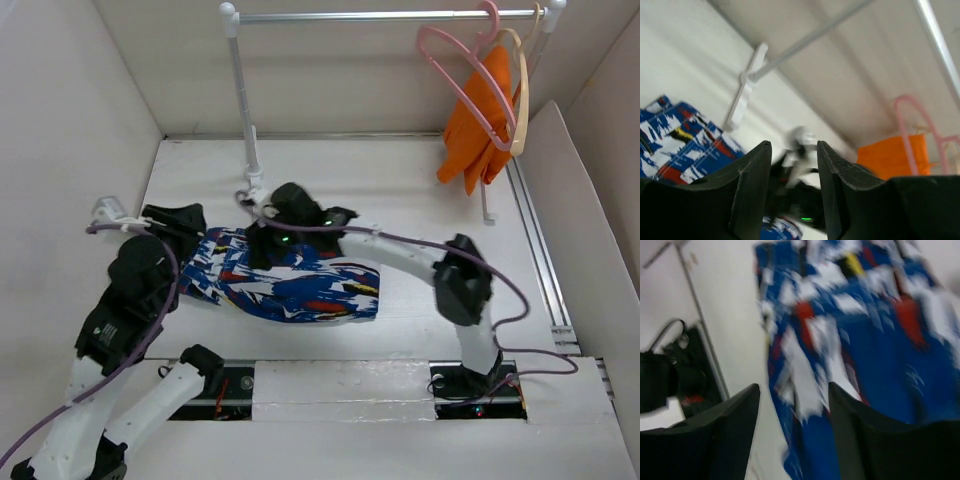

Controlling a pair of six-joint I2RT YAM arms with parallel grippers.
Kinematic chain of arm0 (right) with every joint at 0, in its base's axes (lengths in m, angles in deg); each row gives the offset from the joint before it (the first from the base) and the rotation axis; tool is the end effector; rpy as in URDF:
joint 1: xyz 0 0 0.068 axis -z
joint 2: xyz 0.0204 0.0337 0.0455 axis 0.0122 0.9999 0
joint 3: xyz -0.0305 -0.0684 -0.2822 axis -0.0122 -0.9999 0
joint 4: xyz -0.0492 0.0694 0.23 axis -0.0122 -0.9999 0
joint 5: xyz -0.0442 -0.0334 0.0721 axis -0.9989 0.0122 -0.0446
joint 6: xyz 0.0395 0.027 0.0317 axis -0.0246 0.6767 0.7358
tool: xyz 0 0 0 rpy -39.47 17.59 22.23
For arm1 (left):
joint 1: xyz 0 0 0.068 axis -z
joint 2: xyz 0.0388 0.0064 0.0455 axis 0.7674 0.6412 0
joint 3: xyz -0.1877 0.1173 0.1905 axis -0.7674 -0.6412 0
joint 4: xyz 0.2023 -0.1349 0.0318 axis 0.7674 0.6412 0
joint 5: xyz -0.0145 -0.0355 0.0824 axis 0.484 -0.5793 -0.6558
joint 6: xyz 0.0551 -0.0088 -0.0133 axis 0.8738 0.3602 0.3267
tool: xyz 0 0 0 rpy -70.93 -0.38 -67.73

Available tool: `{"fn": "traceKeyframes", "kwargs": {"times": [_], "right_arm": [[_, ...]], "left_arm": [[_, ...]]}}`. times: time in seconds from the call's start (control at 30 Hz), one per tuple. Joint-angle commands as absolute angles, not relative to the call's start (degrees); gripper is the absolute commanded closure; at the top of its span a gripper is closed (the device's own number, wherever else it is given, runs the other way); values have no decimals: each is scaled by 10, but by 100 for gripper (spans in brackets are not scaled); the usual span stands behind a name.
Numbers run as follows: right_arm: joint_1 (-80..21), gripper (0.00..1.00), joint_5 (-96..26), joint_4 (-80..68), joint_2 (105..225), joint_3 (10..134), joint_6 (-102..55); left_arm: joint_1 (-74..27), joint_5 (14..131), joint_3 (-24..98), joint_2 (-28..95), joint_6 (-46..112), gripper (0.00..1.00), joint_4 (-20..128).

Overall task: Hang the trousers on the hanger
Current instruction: Fold the trousers at the center of the board.

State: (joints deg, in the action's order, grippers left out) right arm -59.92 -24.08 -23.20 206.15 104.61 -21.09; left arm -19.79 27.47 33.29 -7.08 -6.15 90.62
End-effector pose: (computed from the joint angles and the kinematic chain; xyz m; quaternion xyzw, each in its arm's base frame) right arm 0.2456 0.4375 0.2968 -0.4357 0.7502 0.3844 0.3156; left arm 0.0565 -0.0049 0.4496 -0.3365 0.6288 -0.2580 0.6518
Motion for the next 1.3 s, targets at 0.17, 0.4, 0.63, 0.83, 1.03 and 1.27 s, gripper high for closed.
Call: {"fn": "traceKeyframes", "kwargs": {"times": [0.17, 0.4, 0.63, 0.83, 1.03, 1.27], "right_arm": [[-440, 100, -238, -144, 1700, 647, -198], [-417, 100, -217, -187, 1633, 505, -235], [-424, 100, -270, -131, 1649, 366, -189], [-392, 100, -294, -131, 1618, 297, -194], [-411, 72, -304, -265, 1601, 409, -244], [-408, 55, -345, -411, 1537, 656, -290]], "left_arm": [[-203, 469, 128, 107, -39, 61, 729], [-330, 611, 76, 273, 15, 62, 621], [-514, 655, -1, 303, 32, 62, 580], [-607, 676, -35, 303, -1, 64, 588], [-614, 707, 9, 214, -1, 65, 618], [-492, 741, 157, 171, 58, 74, 658]]}}
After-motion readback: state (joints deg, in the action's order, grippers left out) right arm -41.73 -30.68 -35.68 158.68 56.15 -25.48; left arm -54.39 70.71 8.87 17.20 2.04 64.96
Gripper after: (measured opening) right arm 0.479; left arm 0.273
